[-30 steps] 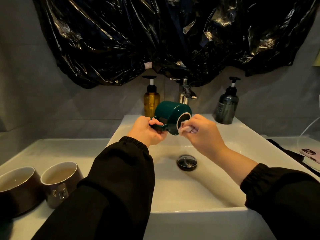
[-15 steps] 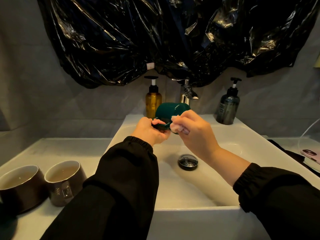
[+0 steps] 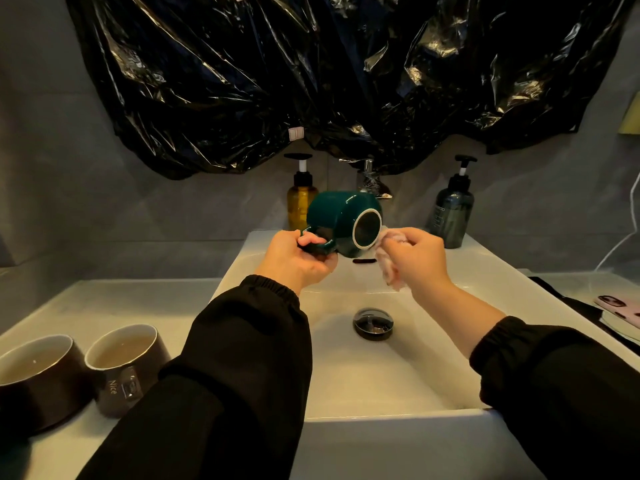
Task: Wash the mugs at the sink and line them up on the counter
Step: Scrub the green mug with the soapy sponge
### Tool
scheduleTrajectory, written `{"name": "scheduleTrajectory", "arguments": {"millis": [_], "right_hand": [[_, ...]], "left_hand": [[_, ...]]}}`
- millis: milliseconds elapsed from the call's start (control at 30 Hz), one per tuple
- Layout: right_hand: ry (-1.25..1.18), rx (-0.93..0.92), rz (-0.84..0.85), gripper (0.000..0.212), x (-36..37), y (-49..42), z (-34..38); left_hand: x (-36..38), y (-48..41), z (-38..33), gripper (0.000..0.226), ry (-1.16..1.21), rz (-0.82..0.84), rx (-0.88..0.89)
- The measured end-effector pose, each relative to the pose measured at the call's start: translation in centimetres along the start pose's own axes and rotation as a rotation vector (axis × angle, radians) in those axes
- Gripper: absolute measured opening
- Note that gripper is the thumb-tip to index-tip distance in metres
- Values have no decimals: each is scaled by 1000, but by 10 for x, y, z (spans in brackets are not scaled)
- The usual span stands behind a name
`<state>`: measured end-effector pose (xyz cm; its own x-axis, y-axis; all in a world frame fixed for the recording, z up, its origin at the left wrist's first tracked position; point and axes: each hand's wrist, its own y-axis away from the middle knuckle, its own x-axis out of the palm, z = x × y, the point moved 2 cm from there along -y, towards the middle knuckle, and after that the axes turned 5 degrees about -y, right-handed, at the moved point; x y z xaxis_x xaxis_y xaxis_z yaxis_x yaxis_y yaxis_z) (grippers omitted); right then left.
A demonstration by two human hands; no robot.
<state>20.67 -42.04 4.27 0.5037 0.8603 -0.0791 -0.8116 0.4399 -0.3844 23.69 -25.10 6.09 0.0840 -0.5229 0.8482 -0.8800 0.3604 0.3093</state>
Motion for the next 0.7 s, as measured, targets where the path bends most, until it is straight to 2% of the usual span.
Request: {"name": "scheduleTrajectory", "arguments": {"millis": [133, 267, 367, 467, 533, 600, 700], "right_hand": [[-164, 114, -44, 15, -11, -6, 8], [-195, -3, -54, 13, -22, -9, 22], [-95, -214, -53, 13, -25, -7, 30], [255, -560, 83, 16, -11, 7, 26], [374, -684, 98, 21, -2, 11, 21], [328, -635, 56, 21, -2, 8, 20], [111, -347, 62, 17, -7, -6, 13]], "left_hand": [[-2, -2, 8, 33, -153, 15, 6], [-1, -4, 12, 31, -403, 35, 66], [1, -5, 18, 30, -584, 28, 131], [4, -3, 24, 30, -611, 40, 125], [4, -3, 25, 30, -614, 41, 139], [3, -4, 23, 30, -605, 52, 153], [2, -5, 23, 31, -578, 66, 163]]}}
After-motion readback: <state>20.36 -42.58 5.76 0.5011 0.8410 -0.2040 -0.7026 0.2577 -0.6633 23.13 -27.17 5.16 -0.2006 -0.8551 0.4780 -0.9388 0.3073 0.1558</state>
